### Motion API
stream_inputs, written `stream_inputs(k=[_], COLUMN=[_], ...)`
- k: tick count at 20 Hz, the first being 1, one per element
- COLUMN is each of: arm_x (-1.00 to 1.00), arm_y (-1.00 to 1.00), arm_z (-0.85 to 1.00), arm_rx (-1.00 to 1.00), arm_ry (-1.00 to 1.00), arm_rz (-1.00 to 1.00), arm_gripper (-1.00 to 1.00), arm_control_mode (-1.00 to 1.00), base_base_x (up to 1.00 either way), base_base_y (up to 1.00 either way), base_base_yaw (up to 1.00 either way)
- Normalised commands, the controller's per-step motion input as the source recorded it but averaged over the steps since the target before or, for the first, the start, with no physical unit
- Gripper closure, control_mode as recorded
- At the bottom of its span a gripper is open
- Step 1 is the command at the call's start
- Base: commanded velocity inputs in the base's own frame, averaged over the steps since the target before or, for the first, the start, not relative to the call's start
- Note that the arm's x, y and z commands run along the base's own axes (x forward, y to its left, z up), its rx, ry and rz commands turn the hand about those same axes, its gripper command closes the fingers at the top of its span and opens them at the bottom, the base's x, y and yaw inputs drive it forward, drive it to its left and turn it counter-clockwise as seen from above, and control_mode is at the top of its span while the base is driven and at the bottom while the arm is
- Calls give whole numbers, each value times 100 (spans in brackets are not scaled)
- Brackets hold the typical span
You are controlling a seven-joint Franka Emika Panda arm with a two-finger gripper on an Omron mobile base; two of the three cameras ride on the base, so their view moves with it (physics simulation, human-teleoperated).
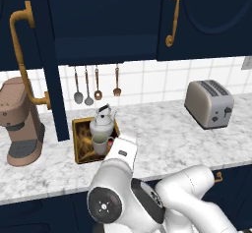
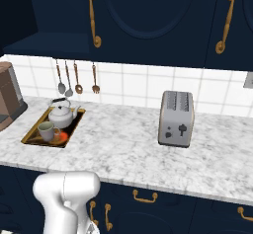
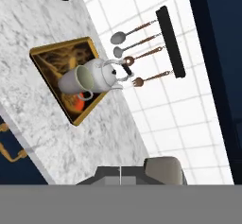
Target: Pick the kettle from the counter and place it on the tray. Then pick the mug from the cabinet and place it on the tray. Then close the cabinet doors.
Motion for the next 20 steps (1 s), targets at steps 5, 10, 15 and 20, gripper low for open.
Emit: stream_inputs(k=[5,10,15,20], arm_x=[17,16,10,25], arm_y=[53,87,89,78], arm_z=[-12,0,0,-13], arm_rx=[-20,-26,-28,-27], arm_ry=[7,5,-13,-5], arm_rz=[-3,-10,-9,-6], arm_gripper=[100,100,100,100], arm_control_mode=[-100,-100,-100,-100], base_base_x=[0,0,0,0], base_base_y=[0,0,0,0], base_base_yaw=[0,0,0,0])
